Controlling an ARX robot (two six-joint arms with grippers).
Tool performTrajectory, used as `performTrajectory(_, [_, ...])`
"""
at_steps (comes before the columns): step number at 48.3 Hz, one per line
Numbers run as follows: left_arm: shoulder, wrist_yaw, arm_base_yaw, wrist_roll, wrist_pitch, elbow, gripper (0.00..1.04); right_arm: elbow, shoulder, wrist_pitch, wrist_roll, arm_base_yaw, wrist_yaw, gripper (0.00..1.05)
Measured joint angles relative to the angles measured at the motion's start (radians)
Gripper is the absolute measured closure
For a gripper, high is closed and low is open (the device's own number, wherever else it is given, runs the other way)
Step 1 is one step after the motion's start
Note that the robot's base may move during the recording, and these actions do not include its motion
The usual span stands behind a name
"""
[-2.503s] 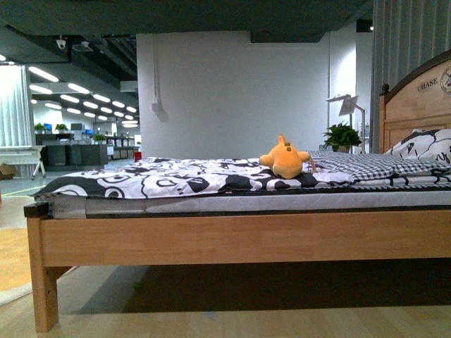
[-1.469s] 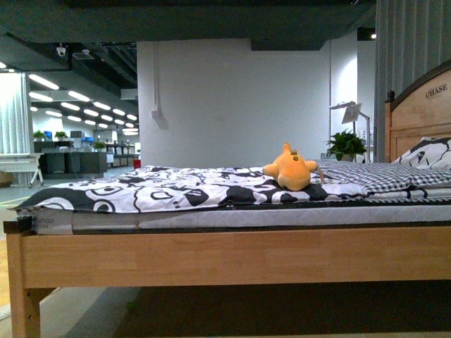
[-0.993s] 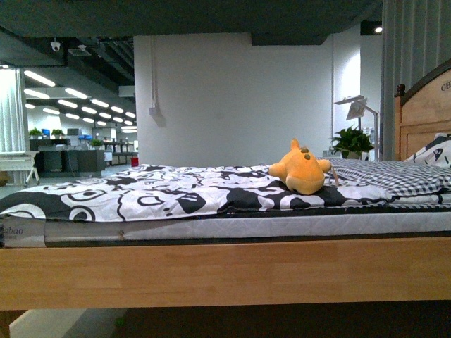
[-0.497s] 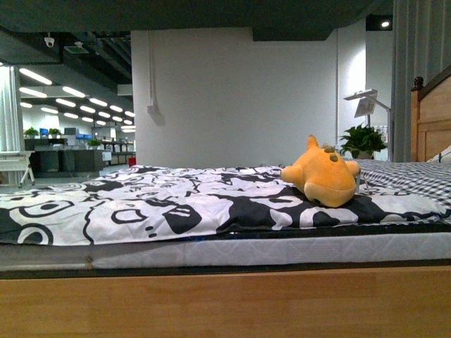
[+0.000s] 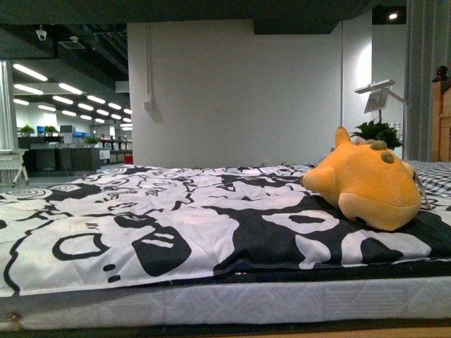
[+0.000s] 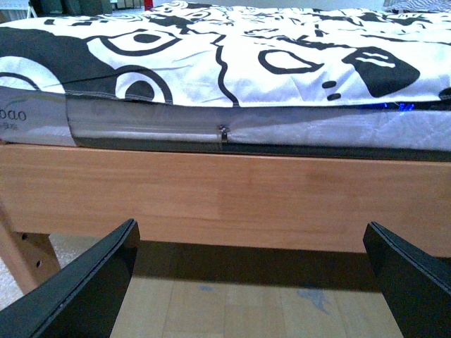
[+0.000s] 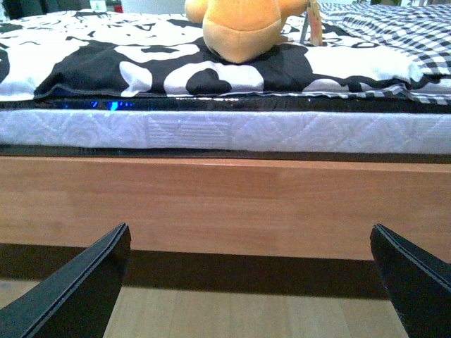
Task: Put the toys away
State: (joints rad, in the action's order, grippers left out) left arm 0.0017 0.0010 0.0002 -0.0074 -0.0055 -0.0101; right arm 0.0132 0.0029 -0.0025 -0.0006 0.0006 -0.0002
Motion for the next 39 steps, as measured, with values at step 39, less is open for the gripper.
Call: performTrajectory(39, [0.000,-0.001,0.000,0.000,0.000,0.000,0.06,0.006,0.053,0.055,0.154,-0.129,-0.257,0.00])
